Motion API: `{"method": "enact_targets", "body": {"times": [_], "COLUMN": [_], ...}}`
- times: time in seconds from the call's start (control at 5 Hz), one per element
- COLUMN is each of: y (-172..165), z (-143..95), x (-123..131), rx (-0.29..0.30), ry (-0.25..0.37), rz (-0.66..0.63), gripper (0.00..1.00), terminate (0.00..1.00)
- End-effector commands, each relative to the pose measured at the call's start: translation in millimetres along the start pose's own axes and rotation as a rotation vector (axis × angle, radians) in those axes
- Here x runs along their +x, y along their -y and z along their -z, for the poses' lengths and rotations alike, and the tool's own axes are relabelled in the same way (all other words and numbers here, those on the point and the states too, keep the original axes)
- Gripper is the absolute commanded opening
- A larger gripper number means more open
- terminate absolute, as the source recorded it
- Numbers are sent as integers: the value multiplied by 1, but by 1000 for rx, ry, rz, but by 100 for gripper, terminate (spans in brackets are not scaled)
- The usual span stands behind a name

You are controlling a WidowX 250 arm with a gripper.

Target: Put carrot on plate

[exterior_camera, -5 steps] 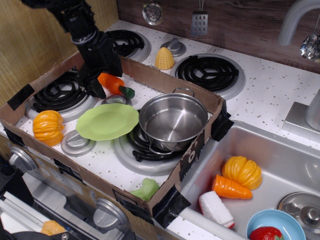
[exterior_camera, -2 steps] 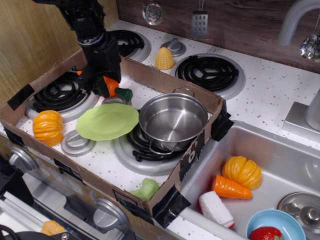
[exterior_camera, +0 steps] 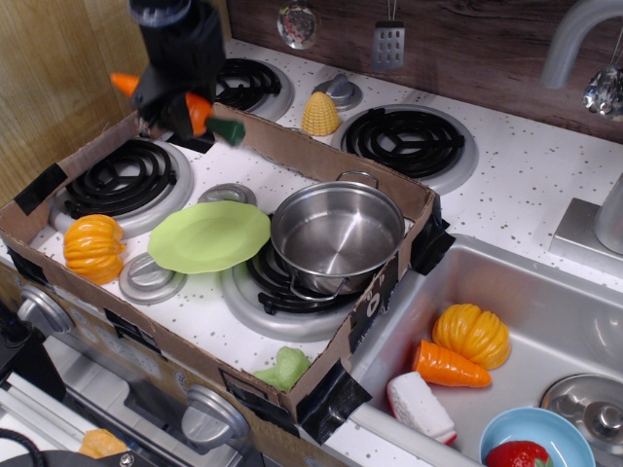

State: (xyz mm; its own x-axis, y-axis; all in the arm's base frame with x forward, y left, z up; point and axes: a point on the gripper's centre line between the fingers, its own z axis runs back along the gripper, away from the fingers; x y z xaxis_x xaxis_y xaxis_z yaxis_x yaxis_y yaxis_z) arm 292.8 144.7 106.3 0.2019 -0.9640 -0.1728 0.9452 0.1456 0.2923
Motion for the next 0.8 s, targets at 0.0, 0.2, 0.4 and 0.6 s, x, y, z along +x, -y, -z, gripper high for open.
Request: {"method": "enact_targets", "body": {"times": [0.0,0.2,0.4,0.6], "y": [31,43,41,40], "z": [-19,-4,8,21], "x": [26,25,27,32], "rx": [17,1,-8,-5], "ry": [16,59,85,107], "rz": [-148,-132,-106,-122], "gripper": [0,0,0,0], "terminate": [0,0,0,0]}}
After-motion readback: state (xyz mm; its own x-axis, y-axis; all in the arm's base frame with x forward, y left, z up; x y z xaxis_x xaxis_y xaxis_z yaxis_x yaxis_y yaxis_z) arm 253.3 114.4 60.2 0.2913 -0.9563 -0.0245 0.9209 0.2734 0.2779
